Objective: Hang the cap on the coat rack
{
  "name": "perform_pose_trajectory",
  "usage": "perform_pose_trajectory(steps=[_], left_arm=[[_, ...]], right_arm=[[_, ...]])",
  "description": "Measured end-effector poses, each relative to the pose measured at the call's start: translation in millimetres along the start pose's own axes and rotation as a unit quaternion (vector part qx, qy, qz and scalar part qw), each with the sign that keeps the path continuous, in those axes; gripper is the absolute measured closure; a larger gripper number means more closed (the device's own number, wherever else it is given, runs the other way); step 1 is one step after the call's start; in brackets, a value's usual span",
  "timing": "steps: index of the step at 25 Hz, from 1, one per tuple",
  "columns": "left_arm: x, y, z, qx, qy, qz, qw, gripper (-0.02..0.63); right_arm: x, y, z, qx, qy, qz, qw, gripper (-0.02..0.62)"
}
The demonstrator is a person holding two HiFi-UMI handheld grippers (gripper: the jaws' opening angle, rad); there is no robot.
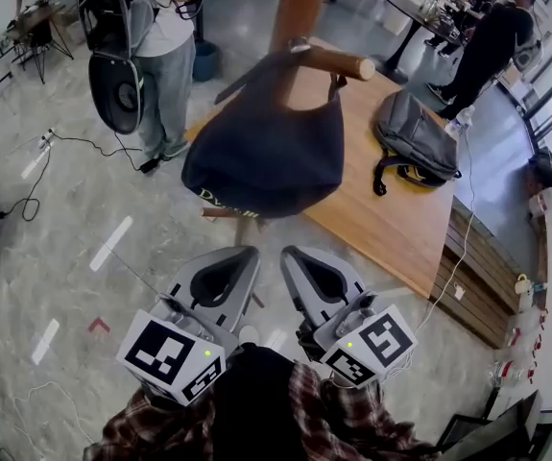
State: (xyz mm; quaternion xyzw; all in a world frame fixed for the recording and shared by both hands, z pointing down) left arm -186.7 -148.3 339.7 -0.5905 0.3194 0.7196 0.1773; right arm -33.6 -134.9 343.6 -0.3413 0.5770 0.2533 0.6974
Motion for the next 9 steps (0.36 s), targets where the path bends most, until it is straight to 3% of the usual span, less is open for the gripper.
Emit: perform_pose_trajectory(steps=[9], left_arm=[[5.8,6.3,16.5,0.004,-0.002,0.001,1.0,0.595]], right_arm=[[-1.2,18.0,-10.6,0.009,0.007,-0.002,1.0,0.584]])
Point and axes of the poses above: the fingertips, and each gripper's own axes: z backward along the fingers, y to its left, x out of its top, the point moved 8 cm from there along z, backward along the fingers, and after that the axes turned 8 degrees about -y, right-handed, at the moved point
